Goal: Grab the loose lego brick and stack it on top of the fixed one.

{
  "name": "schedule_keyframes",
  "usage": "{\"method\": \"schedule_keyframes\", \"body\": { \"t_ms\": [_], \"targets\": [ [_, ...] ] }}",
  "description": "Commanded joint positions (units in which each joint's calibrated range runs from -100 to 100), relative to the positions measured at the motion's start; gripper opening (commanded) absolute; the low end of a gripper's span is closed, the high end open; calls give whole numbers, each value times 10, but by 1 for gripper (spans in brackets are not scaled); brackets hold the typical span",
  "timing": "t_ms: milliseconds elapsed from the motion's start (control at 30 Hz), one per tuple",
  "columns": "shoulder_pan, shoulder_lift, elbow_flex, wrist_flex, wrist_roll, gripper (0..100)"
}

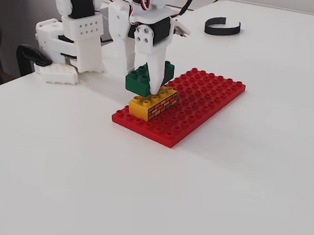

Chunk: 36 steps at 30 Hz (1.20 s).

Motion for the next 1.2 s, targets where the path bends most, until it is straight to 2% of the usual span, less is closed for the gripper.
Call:
{"method": "schedule_keyframes", "body": {
  "t_ms": [0, 567, 833, 1000, 1167],
  "targets": [
    [3, -22, 2, -15, 3, 5],
    [3, -14, 58, -90, 4, 5],
    [4, -15, 58, -90, 4, 7],
    [4, -15, 58, -87, 4, 24],
    [3, -15, 58, -82, 4, 31]
  ]
}}
